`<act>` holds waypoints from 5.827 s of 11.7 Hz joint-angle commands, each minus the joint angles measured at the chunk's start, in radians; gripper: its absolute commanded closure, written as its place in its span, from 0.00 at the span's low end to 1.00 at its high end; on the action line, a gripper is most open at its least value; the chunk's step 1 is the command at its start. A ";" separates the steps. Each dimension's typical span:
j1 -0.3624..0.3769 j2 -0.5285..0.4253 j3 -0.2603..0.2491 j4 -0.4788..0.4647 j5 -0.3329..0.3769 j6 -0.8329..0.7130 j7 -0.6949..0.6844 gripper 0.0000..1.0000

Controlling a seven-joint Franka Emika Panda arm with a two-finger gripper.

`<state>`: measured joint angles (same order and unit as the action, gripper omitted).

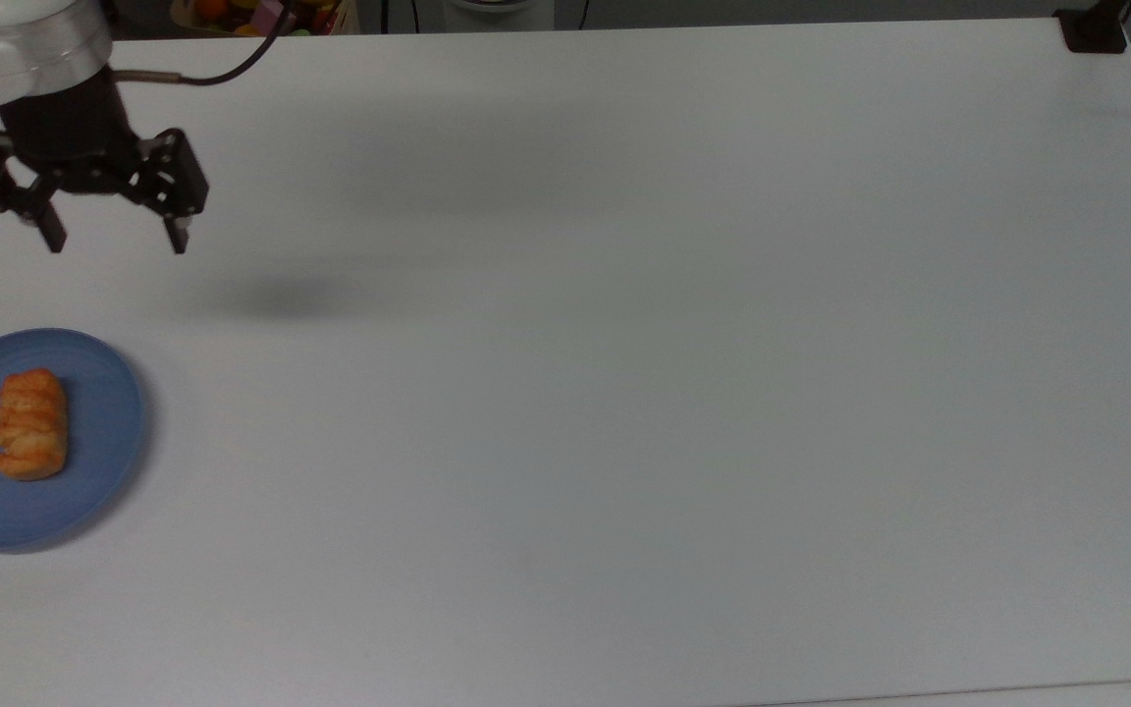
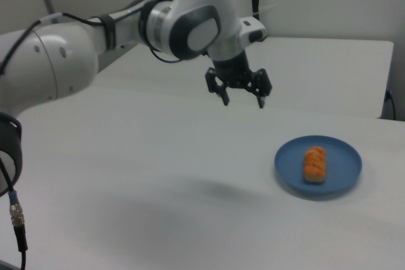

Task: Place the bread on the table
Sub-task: 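Move the open gripper over the bread roll on the blue plate, then lower the gripper around the bread roll and close it, then lift the bread roll off the plate and carry it across the table, then lower the bread roll onto the bare table and open the gripper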

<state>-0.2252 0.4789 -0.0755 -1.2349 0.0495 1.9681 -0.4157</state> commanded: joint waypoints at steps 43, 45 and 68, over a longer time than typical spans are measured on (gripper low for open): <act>-0.109 0.029 0.056 -0.141 0.064 0.428 -0.080 0.48; -0.056 -0.057 0.056 -0.228 0.053 0.408 -0.017 0.48; 0.701 0.021 0.062 -0.394 -0.239 0.475 0.914 0.47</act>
<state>0.4420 0.4494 0.0002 -1.6285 -0.1431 2.3484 0.4438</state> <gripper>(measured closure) 0.471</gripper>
